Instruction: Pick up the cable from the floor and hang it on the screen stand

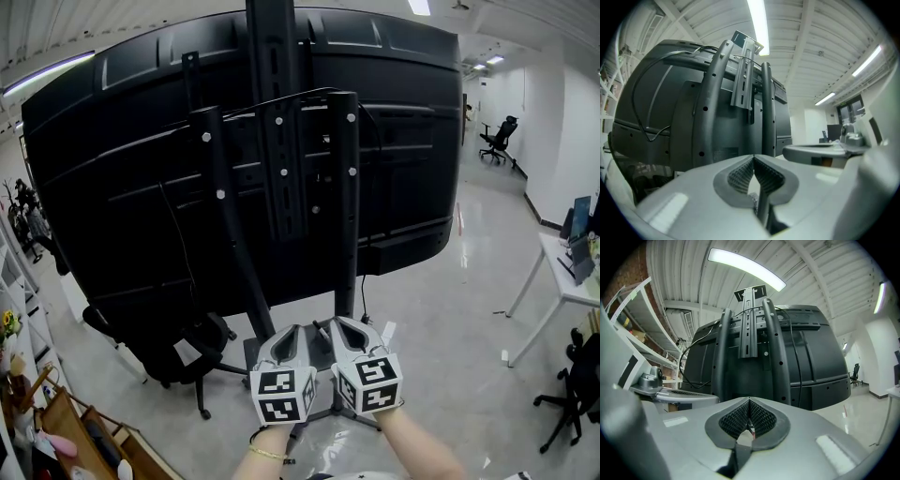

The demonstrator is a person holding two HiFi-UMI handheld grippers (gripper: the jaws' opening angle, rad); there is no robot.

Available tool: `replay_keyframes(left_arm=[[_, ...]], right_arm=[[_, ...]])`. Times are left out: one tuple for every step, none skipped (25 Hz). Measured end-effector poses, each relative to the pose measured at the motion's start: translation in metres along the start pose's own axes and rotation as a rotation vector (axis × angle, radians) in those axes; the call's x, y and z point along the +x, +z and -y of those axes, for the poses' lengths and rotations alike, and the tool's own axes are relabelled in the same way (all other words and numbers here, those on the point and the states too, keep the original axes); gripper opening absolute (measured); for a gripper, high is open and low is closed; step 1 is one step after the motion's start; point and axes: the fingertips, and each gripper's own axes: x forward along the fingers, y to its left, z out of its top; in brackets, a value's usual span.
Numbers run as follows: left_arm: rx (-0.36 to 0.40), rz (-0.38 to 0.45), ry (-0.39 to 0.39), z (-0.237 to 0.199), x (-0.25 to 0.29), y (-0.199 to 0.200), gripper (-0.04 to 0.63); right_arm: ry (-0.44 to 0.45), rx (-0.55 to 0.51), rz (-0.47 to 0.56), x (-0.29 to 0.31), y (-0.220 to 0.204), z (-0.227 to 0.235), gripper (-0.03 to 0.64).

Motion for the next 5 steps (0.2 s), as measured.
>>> replay_keyframes(left_arm=[[-0.001, 0.0, -0.003, 0.001, 0.0, 0.0007, 0.006], [0.0, 0.002, -0.004, 0.0019, -0.0001, 0.0014, 0.006], [0.003, 0.003, -0.003, 0.0027, 0.0, 0.002, 0.006], [0.005, 0.004, -0.002, 0.0034, 0.0003, 0.0025, 0.006], [0.007, 0.005, -0.001, 0.0042, 0.0006, 0.003, 0.006]], right_arm=[[-0.001, -0.003, 0.002, -0.0003, 0.0004, 0.0001, -0.003], [-0.002, -0.004, 0.003, -0.0006, 0.0004, 0.0002, -0.003], [-0.002, -0.002, 0.003, -0.001, 0.0002, 0.0004, -0.003], [-0.002, 0.0, 0.003, -0.0013, 0.0, 0.0006, -0.003], [-0.002, 0.002, 0.003, -0.0017, -0.0003, 0.0008, -0.003]])
